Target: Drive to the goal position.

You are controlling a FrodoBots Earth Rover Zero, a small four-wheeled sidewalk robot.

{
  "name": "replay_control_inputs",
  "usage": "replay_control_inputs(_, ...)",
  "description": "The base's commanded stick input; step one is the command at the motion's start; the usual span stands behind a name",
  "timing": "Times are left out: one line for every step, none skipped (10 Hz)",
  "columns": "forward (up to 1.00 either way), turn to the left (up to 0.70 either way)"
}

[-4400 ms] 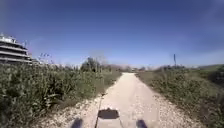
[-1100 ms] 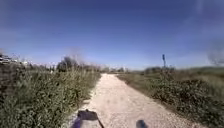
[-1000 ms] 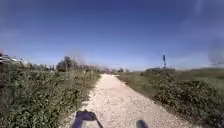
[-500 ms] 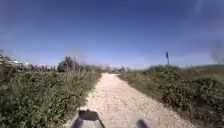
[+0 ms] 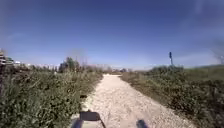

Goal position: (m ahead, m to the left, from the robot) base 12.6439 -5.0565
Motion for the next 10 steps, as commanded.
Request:
replay_control_inputs(0.50,0.00)
replay_control_inputs(0.50,0.00)
replay_control_inputs(0.50,0.00)
replay_control_inputs(0.50,0.00)
replay_control_inputs(0.50,0.00)
replay_control_inputs(0.50,0.00)
replay_control_inputs(0.50,0.00)
replay_control_inputs(0.50,0.00)
replay_control_inputs(0.50,0.00)
replay_control_inputs(0.50,0.00)
